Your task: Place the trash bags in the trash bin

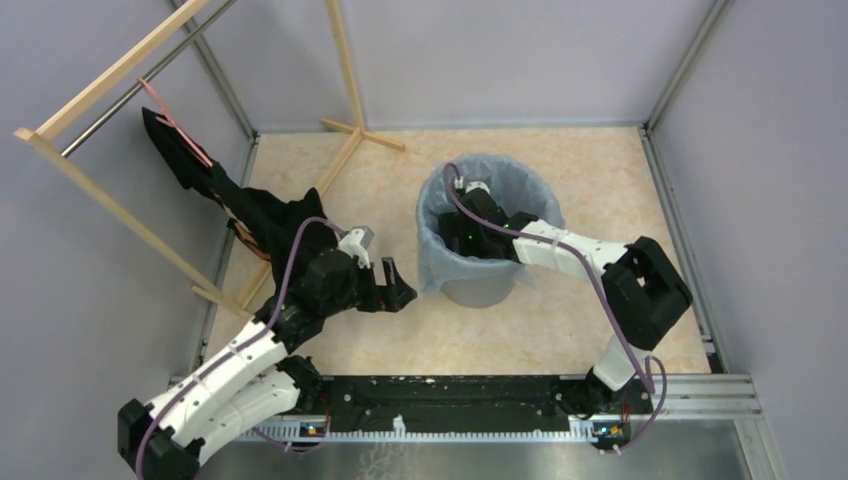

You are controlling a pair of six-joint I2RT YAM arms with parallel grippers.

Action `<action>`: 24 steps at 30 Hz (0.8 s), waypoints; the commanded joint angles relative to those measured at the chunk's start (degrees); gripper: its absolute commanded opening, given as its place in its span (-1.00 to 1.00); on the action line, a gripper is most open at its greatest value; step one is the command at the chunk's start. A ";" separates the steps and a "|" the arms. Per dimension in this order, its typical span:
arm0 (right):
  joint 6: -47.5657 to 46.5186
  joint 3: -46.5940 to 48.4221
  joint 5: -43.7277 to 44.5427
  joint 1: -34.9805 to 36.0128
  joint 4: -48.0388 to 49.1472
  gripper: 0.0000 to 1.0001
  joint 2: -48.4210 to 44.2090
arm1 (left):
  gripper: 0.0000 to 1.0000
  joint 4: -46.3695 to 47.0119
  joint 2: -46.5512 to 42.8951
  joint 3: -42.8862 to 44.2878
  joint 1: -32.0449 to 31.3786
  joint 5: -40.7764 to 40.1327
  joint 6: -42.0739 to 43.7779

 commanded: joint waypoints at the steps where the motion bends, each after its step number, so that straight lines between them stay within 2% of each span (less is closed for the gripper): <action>1: -1.40 0.99 9.93 -1.55 2.71 0.83 -1.51 | 0.97 -6.74 -7.62 2.70 -0.24 -0.99 -1.56; 7: -2.13 4.51 14.10 -6.90 5.06 0.85 0.67 | 0.97 -9.87 -15.05 9.63 -0.22 -5.05 0.93; 13: -6.14 14.31 13.18 -13.36 6.23 0.88 7.46 | 0.97 -9.65 -15.30 15.55 -0.22 -3.98 4.38; 19: -13.73 34.59 11.47 -17.83 2.42 0.89 22.18 | 0.97 -5.53 -13.99 16.17 -0.22 5.35 7.02; 24: -15.41 54.81 9.77 -20.34 -8.39 0.90 32.75 | 0.97 -6.96 -13.86 17.93 -0.22 6.55 8.35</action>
